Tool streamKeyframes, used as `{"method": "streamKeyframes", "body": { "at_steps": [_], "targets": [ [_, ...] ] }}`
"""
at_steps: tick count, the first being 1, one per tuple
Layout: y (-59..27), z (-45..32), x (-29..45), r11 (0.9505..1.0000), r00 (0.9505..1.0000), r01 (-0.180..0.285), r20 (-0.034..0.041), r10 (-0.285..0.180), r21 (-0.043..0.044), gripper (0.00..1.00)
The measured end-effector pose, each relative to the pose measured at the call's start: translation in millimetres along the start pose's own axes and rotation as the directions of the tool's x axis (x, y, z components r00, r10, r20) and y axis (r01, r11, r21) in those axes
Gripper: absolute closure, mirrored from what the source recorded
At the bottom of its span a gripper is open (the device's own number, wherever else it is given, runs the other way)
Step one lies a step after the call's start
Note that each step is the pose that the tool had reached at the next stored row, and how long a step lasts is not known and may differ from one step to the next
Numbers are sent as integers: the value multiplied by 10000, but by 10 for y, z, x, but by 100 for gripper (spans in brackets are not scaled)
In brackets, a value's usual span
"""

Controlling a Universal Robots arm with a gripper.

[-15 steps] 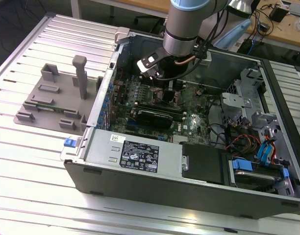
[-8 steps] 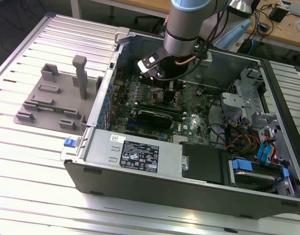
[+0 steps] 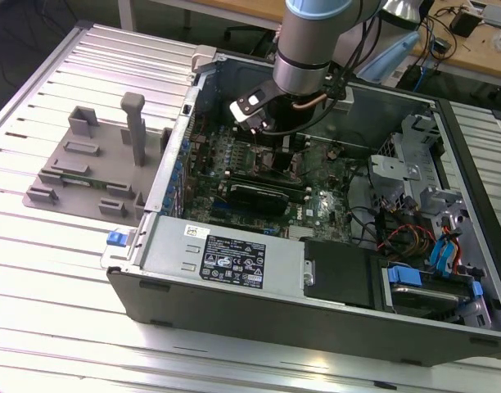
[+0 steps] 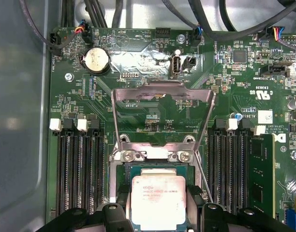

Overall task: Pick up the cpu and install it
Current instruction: 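Place the cpu into insertion slot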

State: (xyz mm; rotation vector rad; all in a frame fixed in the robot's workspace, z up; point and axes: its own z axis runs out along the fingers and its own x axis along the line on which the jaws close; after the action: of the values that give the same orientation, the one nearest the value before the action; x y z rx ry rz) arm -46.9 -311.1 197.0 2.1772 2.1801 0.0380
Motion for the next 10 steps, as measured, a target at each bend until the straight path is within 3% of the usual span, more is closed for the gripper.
{"method": "streamKeyframes", "body": {
  "at_steps": [10],
  "targets": [
    [-3,6,0,10000,10000,-1,0,1,1,46]
  ]
}}
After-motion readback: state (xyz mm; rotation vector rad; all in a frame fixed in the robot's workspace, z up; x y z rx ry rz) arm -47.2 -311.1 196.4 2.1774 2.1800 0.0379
